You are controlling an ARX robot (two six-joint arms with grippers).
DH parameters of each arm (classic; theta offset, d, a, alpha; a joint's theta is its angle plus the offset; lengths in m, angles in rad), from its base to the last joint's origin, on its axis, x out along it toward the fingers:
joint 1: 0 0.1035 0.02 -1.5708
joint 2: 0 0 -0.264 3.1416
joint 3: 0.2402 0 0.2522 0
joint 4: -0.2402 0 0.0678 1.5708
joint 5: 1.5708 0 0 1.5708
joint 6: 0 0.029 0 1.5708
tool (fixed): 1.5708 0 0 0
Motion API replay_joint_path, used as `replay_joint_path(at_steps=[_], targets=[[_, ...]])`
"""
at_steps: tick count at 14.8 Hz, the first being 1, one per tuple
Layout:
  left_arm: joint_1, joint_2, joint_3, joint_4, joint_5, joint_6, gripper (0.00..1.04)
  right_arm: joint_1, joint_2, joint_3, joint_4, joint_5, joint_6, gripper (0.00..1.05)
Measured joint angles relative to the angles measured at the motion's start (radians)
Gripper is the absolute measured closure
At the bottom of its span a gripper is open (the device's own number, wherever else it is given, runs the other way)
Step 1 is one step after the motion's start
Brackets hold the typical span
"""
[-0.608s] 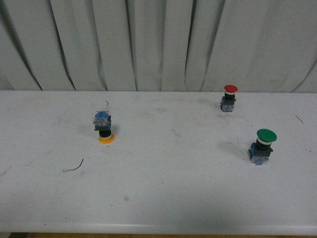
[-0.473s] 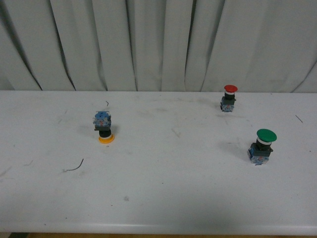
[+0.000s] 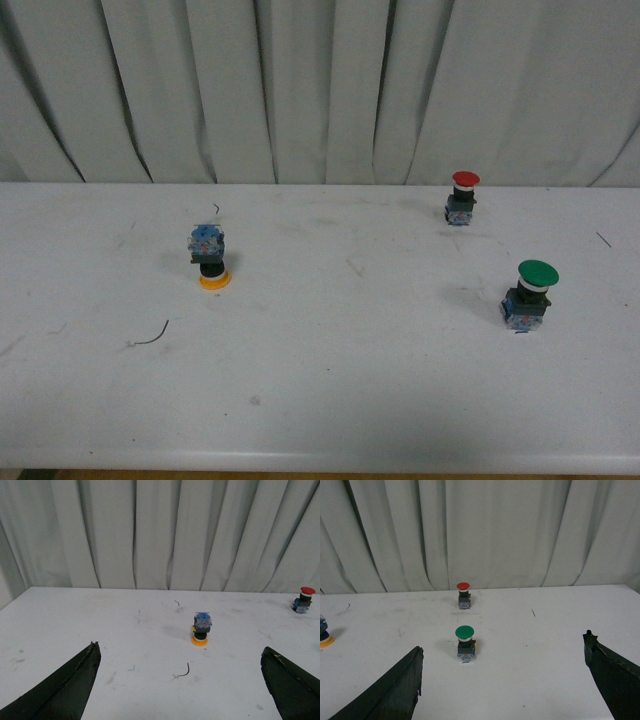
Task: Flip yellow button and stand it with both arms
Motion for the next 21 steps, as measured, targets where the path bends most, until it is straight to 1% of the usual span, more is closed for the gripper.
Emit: replay_joint_path(at_steps=[7, 8, 9, 10, 11, 12, 14, 15, 16, 18, 19, 20, 21], targets=[[0.002, 0.002, 0.001, -0.010, 0.009, -0.001, 0.07, 0.000, 0.000, 0.000, 0.000, 0.000, 0.000, 0.06], [0.069, 0.054, 0.044, -0.128, 0.153, -0.031, 0.07, 0.000, 0.000, 0.000, 0.000, 0.000, 0.000, 0.06], [0.125, 0.137, 0.092, -0.173, 0.270, -0.065, 0.07, 0.000, 0.000, 0.000, 0.001, 0.000, 0.000, 0.06], [0.115, 0.155, 0.106, -0.128, 0.334, -0.087, 0.07, 0.000, 0.000, 0.000, -0.001, 0.000, 0.000, 0.06], [0.092, 0.185, 0.119, -0.064, 0.320, -0.093, 0.07, 0.000, 0.000, 0.000, 0.000, 0.001, 0.000, 0.06], [0.070, 0.274, 0.127, 0.031, 0.280, -0.110, 0.07, 0.000, 0.000, 0.000, 0.001, 0.000, 0.000, 0.06], [0.006, 0.499, 0.129, 0.251, 0.171, -0.126, 0.07, 0.000, 0.000, 0.000, 0.000, 0.000, 0.000, 0.06], [-0.024, 0.666, 0.154, 0.389, 0.100, -0.145, 0.07, 0.000, 0.000, 0.000, 0.000, 0.000, 0.000, 0.06], [-0.055, 0.857, 0.216, 0.534, 0.026, -0.149, 0.07, 0.000, 0.000, 0.000, 0.000, 0.000, 0.000, 0.06], [-0.113, 1.190, 0.382, 0.679, -0.057, -0.173, 0.07, 0.000, 0.000, 0.000, 0.000, 0.000, 0.000, 0.06], [-0.154, 1.429, 0.534, 0.631, -0.101, -0.195, 0.07, 0.000, 0.000, 0.000, 0.000, 0.000, 0.000, 0.06], [-0.179, 1.578, 0.641, 0.583, -0.130, -0.200, 0.07, 0.000, 0.000, 0.000, 0.000, 0.000, 0.000, 0.06], [-0.230, 1.879, 0.999, 0.415, -0.195, -0.213, 0.07, 0.000, 0.000, 0.000, 0.000, 0.000, 0.000, 0.06]])
